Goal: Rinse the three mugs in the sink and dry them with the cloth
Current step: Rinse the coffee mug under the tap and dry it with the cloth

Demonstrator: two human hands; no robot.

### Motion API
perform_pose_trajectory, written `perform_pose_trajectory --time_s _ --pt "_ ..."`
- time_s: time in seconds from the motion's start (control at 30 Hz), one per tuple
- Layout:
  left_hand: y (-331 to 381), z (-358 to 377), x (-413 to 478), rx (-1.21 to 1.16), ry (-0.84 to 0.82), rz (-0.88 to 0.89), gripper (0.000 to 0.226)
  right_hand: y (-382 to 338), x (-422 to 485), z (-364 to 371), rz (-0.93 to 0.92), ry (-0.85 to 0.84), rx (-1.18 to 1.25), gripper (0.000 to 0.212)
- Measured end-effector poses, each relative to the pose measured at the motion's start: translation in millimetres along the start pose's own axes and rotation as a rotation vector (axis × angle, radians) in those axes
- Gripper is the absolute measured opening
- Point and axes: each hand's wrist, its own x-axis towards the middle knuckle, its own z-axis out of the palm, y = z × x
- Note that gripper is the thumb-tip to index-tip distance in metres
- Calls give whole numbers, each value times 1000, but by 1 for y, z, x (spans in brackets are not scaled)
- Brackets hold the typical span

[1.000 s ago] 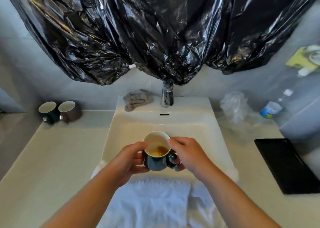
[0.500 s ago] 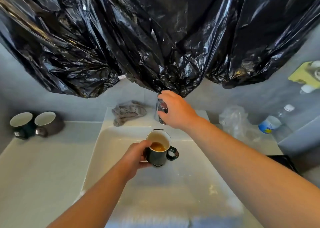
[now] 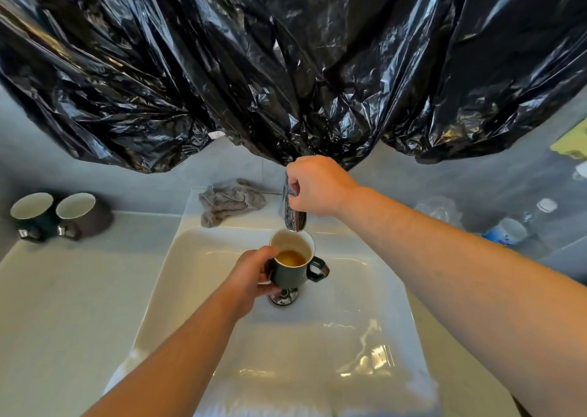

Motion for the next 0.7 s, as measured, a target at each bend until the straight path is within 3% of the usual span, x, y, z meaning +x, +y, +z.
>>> perform_pose_trajectory --time_s 0.6,0.67,0.7 --pt "-1 1 6 -16 -12 -1 18 8 20 -26 35 -74 120 10" --pt "-2 2 7 -20 -14 1 18 9 6 -18 60 13 209 16" --pt "-3 2 8 -30 -11 2 19 8 -8 -9 64 151 243 24"
